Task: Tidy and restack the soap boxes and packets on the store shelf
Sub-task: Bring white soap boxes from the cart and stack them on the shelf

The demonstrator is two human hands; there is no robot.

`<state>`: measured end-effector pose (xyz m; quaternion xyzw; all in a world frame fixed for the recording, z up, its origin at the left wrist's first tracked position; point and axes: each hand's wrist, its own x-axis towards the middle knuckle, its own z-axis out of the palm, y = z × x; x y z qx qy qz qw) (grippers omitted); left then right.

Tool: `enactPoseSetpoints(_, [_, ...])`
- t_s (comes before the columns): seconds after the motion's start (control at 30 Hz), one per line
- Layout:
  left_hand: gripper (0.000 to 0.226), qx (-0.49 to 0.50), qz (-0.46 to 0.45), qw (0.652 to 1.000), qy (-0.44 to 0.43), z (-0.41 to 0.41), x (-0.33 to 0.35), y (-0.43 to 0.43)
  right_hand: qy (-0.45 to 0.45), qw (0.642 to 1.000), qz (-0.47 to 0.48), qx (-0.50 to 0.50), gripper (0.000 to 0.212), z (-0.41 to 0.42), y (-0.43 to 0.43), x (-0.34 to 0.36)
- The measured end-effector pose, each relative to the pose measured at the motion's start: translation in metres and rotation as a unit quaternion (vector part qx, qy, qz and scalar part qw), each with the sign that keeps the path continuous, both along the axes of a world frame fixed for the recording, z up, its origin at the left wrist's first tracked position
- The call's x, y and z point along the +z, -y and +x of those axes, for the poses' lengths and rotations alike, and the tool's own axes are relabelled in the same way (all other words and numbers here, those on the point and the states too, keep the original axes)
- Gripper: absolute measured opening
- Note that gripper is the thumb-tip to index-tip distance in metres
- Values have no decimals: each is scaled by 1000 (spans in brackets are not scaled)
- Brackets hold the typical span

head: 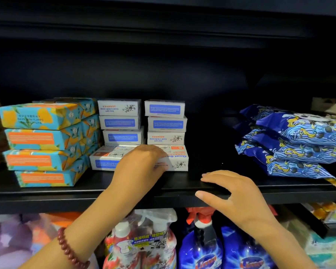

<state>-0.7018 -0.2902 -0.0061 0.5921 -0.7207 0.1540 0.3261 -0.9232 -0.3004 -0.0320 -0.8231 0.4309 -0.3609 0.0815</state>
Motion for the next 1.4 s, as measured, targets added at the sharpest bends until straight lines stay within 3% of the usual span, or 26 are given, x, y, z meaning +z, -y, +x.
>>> enactPoseSetpoints(0.2, [27, 20, -122, 991, -42, 41, -29, -47, 90, 995, -37, 37, 37, 20, -1, 18])
enactPoseSetpoints(0.33, [37, 47, -157, 986, -29, 64, -47, -63, 65, 991, -78, 92, 44, 71, 1, 42])
enactPoseSetpoints(0.47, [38, 24, -186, 982, -13, 75, -57, -66, -93, 983, -118, 104, 49, 133, 13, 60])
enactPoseSetpoints(0.6, [35, -2, -201, 979, -21, 79, -61, -67, -293, 947, -108, 78, 46, 177, 21, 61])
enactPoseSetpoints(0.7, [34, -15, -202, 979, -27, 81, -62, -68, -342, 936, -64, 57, 49, 190, 21, 57])
enactPoseSetpoints(0.83, [34, -19, -211, 977, -28, 82, -63, -65, -305, 945, -96, 66, 37, 181, 22, 57])
enactPoseSetpoints(1.0, [31, -21, -216, 976, -33, 82, -63, -65, -317, 943, -79, 58, 49, 187, 25, 57])
enactPoseSetpoints(1.23, [34, -17, -153, 987, -48, 79, -54, -71, -89, 986, -127, 64, 64, 150, 9, 62])
enactPoseSetpoints(1.4, [28, -37, -218, 974, -44, 72, -11, -52, -24, 992, -123, -29, 76, 86, 4, 64])
